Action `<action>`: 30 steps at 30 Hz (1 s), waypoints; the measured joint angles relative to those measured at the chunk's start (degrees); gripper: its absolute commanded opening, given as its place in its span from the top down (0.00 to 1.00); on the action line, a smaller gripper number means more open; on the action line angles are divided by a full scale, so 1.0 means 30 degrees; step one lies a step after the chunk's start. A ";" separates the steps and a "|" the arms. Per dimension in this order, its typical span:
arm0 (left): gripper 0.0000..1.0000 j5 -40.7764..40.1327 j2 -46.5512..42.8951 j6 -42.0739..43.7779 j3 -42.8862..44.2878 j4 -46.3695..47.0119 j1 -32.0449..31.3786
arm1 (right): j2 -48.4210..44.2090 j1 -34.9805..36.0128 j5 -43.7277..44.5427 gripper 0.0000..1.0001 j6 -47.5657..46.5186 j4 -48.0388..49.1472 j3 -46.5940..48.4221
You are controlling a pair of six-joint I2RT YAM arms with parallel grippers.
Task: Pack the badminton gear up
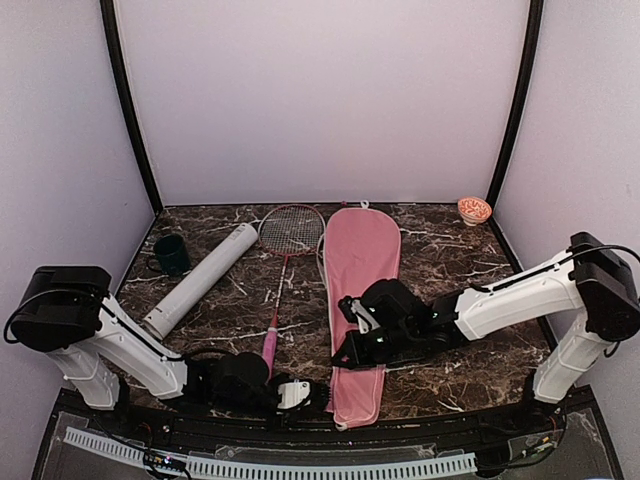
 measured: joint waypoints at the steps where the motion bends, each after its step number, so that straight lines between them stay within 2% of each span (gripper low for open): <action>1: 0.83 0.0029 0.0160 -0.0007 0.0022 0.0160 -0.0015 | -0.0066 -0.0015 -0.0066 1.00 0.0131 0.0197 -0.0080; 9: 0.84 0.0175 0.1676 -0.0029 0.0226 0.1894 -0.0095 | -0.1392 -0.0102 -0.0488 1.00 0.1311 0.2310 -0.0656; 22: 0.83 0.0255 0.1166 -0.0036 0.0248 0.2397 -0.0204 | -0.0743 -0.0211 -0.0648 1.00 0.1974 0.4087 -0.2499; 26: 0.82 0.0357 0.2178 -0.0036 0.1042 0.2565 -0.0240 | -0.0918 -0.0211 -0.0641 0.76 0.1916 0.3978 -0.2455; 30: 0.81 -0.0277 0.2958 -0.0044 0.1435 0.3118 -0.0022 | -0.1632 -0.0073 -0.1581 0.58 0.1566 0.3191 -0.2390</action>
